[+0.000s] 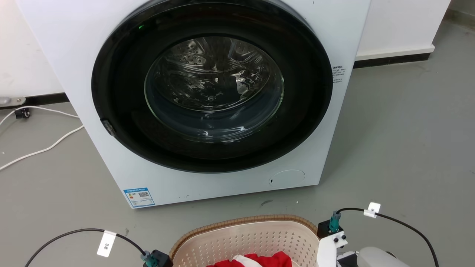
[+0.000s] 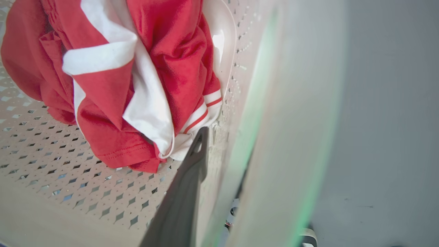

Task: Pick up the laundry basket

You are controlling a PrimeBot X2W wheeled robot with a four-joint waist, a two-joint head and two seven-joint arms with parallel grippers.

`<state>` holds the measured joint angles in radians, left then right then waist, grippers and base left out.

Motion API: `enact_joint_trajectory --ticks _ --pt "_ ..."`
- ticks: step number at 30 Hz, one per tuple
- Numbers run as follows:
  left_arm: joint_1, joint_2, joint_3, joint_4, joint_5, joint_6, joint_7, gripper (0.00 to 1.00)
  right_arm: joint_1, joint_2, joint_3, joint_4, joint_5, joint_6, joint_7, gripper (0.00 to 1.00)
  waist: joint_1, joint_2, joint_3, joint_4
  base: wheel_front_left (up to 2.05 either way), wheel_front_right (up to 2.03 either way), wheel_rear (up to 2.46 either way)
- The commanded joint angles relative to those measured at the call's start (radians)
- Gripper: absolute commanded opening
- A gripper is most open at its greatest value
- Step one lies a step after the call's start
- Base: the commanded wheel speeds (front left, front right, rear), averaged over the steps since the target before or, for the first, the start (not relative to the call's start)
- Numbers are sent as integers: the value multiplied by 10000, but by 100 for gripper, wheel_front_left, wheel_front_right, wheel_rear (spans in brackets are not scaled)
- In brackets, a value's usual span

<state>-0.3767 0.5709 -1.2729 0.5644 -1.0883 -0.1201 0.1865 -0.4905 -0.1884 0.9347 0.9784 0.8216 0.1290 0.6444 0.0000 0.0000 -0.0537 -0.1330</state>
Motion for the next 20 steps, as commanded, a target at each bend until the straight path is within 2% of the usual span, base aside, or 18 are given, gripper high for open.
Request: enact_joint_trajectory --ticks 1,20 --pt "6 311 -138 49 188 -178 115 0 -205 -452 98 139 -165 32 18 0 0 0 -3 14 0 0 0" --pt "-63 422 -137 26 131 -178 152 0 -326 -402 201 223 -54 32 -34 0 0 0 18 97 0 0 0"
